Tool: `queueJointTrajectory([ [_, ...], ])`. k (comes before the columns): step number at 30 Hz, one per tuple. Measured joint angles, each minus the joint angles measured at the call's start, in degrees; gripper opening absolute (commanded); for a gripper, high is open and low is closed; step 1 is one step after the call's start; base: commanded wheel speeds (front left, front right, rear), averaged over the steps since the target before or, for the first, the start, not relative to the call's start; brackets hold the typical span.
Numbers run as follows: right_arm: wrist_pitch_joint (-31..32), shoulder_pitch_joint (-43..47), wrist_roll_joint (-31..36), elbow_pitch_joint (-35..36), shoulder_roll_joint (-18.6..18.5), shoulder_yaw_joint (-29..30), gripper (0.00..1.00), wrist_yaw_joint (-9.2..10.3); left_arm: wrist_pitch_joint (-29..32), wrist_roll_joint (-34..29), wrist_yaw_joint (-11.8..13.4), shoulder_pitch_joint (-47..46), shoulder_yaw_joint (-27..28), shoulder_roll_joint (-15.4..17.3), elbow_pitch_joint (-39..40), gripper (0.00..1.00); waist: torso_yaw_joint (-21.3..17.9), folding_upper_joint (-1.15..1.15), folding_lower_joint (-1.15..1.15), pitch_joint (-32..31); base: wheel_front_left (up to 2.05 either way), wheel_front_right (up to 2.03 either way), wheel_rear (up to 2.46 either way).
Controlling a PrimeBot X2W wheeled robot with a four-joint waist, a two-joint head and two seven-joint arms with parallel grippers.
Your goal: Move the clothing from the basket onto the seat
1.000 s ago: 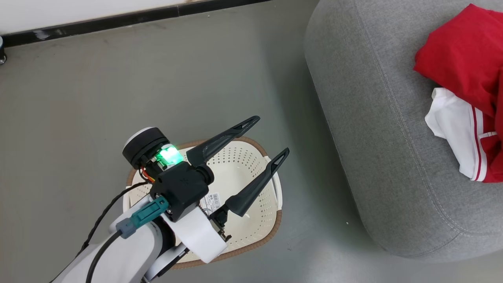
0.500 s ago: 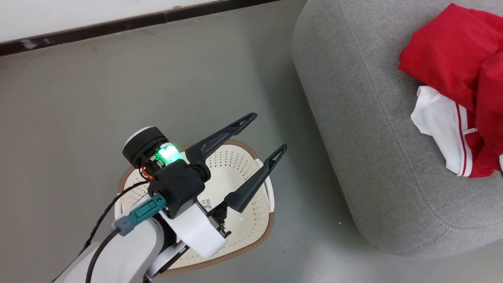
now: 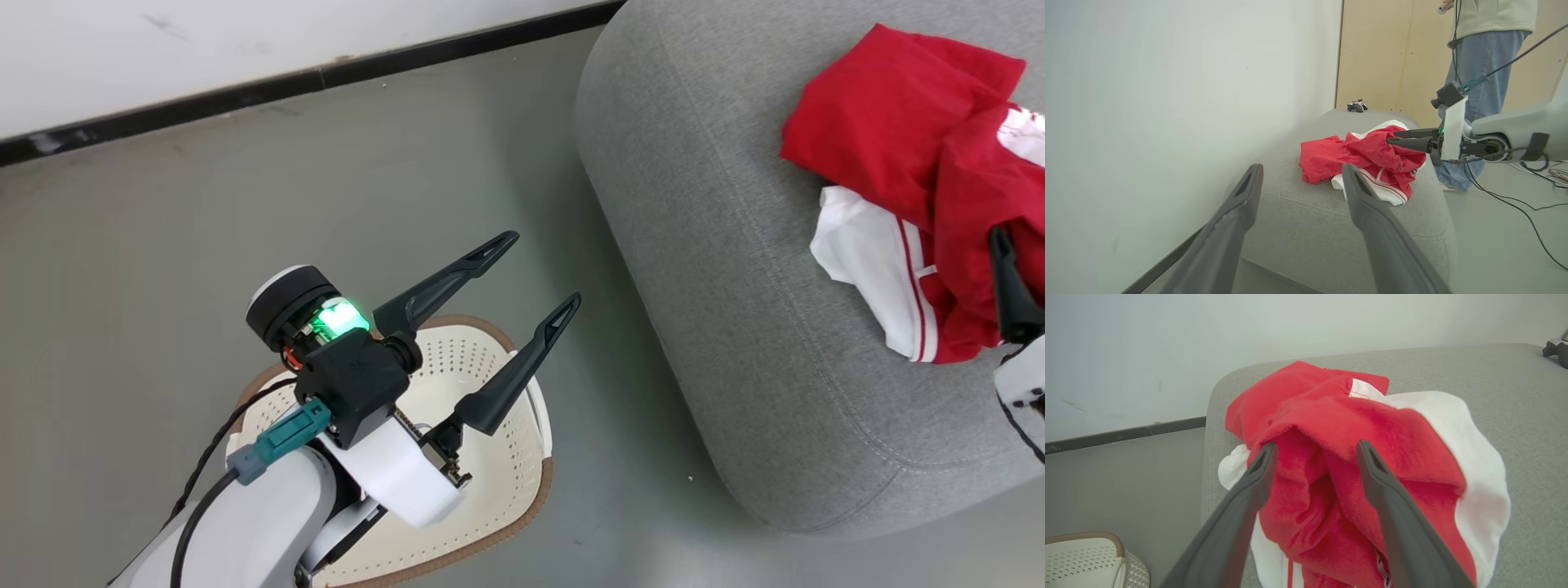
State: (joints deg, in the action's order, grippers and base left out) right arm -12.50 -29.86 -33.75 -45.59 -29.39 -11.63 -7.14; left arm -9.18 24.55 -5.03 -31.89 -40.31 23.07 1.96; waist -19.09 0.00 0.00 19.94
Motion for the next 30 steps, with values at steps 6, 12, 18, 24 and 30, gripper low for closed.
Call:
queueJointTrajectory([
  [6, 1.52, 2.41, 0.00, 3.59, -1.48, -2.19, 1.00, 0.00, -0.96, 0.13, 0.01, 0.88, 0.18, -0.03, -0.73, 1.00, -1.07, 0.00, 0.00, -1.45, 0.00, 0.00, 0.00],
  [12, 3.56, 4.32, -1.40, 7.83, -2.79, -3.63, 1.00, 0.00, -1.77, 0.53, 0.58, 2.41, 0.56, 0.02, -1.87, 1.00, -1.94, 0.00, 0.00, -3.09, 0.00, 0.00, 0.00],
  [18, 4.16, 4.35, -2.31, 13.90, -3.43, -4.61, 1.00, 0.00, -2.56, 1.09, 1.94, 4.48, 1.80, 0.19, -3.04, 1.00, -2.30, 0.00, 0.00, -4.97, 0.00, 0.00, 0.00],
  [24, 3.94, 3.77, -1.74, 19.85, -3.13, -5.49, 1.00, 0.00, -3.55, 2.04, 4.66, 7.39, 3.97, -0.10, -4.34, 1.00, -1.58, 0.00, 0.00, -7.11, 0.00, 0.00, 0.00],
  [30, 3.39, 3.30, -0.51, 22.30, -0.19, -5.77, 1.00, 0.00, -3.98, 2.00, 8.69, 10.20, 6.93, 0.23, -6.05, 1.00, 0.11, 0.00, 0.00, -8.67, 0.00, 0.00, 0.00],
])
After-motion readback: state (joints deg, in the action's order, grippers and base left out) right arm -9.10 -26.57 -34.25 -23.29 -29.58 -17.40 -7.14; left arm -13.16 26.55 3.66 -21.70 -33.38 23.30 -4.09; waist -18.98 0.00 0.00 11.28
